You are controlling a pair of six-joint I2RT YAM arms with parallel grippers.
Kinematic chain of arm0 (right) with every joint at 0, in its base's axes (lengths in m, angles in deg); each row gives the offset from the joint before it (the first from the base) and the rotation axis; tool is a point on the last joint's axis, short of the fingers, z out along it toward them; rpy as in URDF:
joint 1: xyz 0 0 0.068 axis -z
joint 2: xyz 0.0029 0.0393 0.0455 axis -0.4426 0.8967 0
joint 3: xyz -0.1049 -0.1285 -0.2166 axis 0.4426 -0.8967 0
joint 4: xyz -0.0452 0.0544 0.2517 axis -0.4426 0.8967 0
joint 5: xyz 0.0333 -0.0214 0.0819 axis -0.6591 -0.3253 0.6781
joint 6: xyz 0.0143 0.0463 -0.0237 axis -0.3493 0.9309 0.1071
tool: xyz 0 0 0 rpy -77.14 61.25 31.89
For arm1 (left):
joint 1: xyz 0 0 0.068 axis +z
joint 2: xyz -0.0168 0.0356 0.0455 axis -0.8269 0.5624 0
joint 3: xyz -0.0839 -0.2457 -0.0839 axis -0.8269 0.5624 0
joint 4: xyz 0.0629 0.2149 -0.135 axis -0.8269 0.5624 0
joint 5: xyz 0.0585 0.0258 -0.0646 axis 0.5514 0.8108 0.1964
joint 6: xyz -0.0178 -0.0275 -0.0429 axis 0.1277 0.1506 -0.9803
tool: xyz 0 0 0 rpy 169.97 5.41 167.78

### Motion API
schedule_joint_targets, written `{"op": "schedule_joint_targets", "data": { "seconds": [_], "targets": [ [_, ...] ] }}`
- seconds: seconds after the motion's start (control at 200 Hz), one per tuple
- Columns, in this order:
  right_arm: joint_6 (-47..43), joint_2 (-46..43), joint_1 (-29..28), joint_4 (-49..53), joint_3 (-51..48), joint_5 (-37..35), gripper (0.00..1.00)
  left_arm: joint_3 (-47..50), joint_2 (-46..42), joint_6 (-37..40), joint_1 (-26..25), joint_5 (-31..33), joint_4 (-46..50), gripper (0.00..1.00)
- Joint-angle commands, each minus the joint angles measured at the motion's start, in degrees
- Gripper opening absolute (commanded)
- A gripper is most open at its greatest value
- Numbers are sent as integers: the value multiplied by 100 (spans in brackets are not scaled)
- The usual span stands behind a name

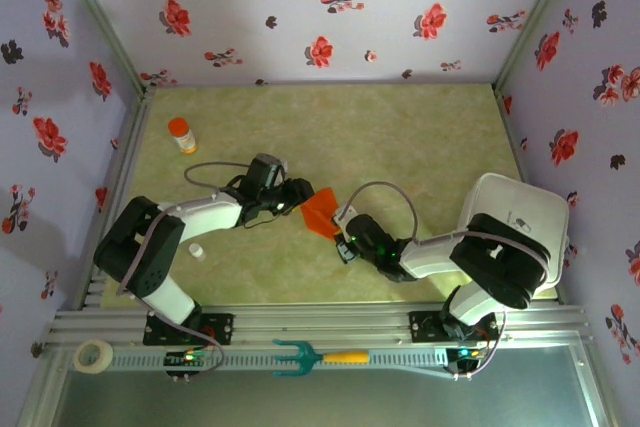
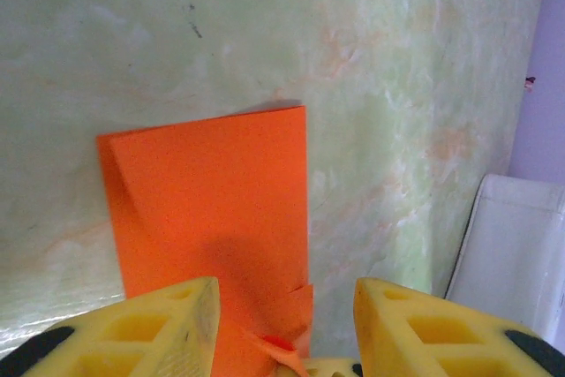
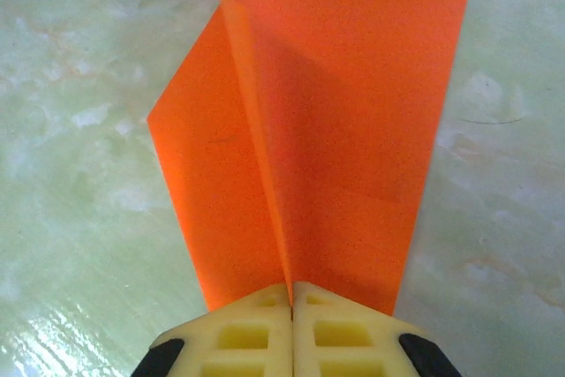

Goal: Fold a paper plane with a square sheet of paper (pick it up from the middle)
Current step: Fourth fold the wing at the center of the table.

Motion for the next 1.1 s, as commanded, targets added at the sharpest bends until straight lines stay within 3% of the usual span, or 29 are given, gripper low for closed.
{"op": "schedule_joint_targets", "data": {
  "seconds": [0.0,0.44,0.565,0.925,1.1],
  "targets": [
    [463,-2,171,-334,-108,335,5,45,-201,146,36,176,185,45],
    [1871,376,931,-963,-50,1846,1,56,-194,148,39,183,176,43],
    [1955,399,977,-973,-65,1810,1,38,-110,148,43,78,118,37],
    [2360,439,1091,-1228,-209,1981,2,-116,397,102,-26,-247,-129,10],
    [2515,531,1122,-1401,-289,2046,3,-309,762,118,-118,-419,-173,4]
  ]
}}
